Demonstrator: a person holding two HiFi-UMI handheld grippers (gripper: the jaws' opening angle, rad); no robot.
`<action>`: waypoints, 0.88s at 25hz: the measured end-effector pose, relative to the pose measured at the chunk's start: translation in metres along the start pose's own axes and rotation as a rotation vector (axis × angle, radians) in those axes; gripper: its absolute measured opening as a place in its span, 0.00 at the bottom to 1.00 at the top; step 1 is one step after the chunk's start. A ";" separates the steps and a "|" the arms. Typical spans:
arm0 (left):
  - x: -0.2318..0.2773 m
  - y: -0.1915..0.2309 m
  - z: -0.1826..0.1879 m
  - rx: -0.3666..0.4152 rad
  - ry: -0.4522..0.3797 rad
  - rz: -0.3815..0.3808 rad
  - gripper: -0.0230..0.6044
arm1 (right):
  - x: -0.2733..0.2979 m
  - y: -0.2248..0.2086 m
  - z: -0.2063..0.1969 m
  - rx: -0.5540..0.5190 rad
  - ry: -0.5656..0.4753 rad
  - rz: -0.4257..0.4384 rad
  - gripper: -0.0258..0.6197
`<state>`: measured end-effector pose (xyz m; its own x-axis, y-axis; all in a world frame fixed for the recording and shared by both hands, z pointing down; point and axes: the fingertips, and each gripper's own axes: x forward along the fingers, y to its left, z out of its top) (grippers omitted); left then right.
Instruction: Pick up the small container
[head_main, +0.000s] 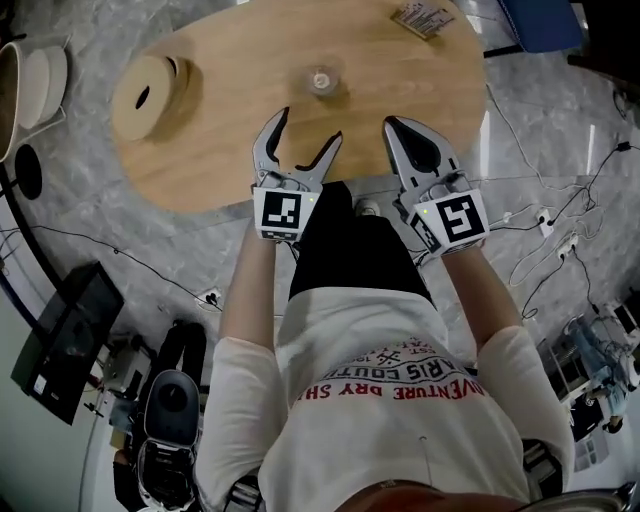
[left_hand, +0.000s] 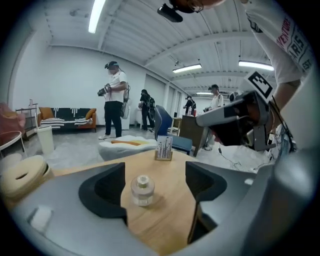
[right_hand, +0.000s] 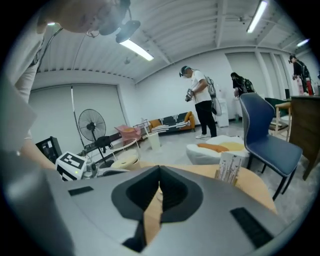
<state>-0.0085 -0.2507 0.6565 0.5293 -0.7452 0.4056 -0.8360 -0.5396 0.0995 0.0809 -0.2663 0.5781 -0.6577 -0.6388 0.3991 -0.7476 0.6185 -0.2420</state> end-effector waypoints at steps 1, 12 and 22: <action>0.011 0.004 -0.012 0.009 0.010 0.001 0.62 | 0.009 -0.005 -0.009 0.001 0.005 -0.001 0.05; 0.107 0.035 -0.087 -0.007 0.025 0.056 0.73 | 0.055 -0.055 -0.088 0.023 0.014 -0.048 0.05; 0.143 0.038 -0.097 0.024 0.008 0.082 0.73 | 0.077 -0.072 -0.108 0.009 0.010 -0.033 0.05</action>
<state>0.0216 -0.3400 0.8065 0.4578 -0.7841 0.4190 -0.8728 -0.4860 0.0443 0.0940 -0.3108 0.7222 -0.6315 -0.6546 0.4155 -0.7699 0.5929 -0.2360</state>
